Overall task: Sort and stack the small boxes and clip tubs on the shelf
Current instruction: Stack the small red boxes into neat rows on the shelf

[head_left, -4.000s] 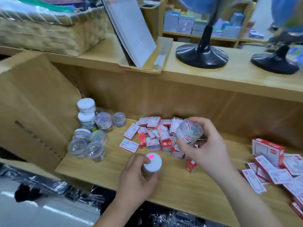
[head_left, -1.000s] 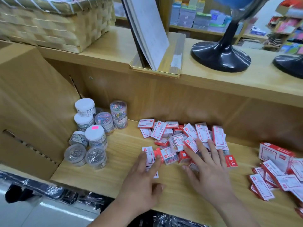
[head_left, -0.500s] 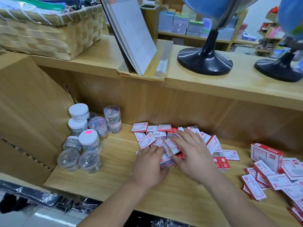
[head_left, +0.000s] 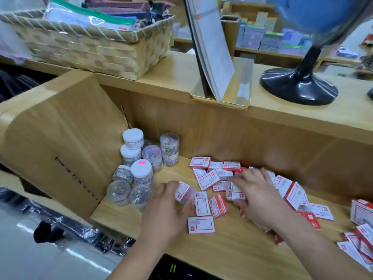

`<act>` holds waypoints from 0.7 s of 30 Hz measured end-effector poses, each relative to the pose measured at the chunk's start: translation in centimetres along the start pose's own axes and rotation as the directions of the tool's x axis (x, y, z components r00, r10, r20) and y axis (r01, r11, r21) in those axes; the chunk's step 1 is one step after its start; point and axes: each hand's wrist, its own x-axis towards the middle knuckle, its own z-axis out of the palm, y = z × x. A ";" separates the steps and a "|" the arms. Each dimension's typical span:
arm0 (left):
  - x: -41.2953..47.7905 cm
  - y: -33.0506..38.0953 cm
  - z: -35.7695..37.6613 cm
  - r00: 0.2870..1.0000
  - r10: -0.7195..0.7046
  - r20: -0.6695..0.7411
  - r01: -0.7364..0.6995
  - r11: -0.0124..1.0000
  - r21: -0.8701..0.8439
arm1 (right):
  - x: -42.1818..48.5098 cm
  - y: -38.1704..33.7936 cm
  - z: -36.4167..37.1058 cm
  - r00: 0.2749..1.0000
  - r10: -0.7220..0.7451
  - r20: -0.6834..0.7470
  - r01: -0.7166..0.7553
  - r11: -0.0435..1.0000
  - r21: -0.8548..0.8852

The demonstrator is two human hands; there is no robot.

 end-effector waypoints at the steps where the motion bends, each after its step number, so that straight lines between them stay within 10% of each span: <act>1: -0.2 -0.3 0.2 1.000 -0.027 0.016 0.026 0.999 0.042 | 0.2 -0.1 -0.1 1.000 -0.005 0.006 0.006 1.000 -0.008; 8: 2.3 0.0 1.4 0.984 -0.154 0.086 0.139 0.977 0.160 | 2.1 -2.8 -3.0 0.994 0.078 -0.072 -0.072 0.994 0.084; 15: 0.5 -1.5 0.8 0.995 -0.065 0.075 0.075 0.987 -0.143 | 4.6 -6.5 -3.2 0.978 0.201 -0.050 -0.153 0.864 0.480; 21: -3.0 -2.7 -0.6 0.999 -0.026 -0.029 0.019 0.973 -0.230 | 5.8 -11.6 -2.3 0.971 0.215 0.106 -0.240 0.873 0.425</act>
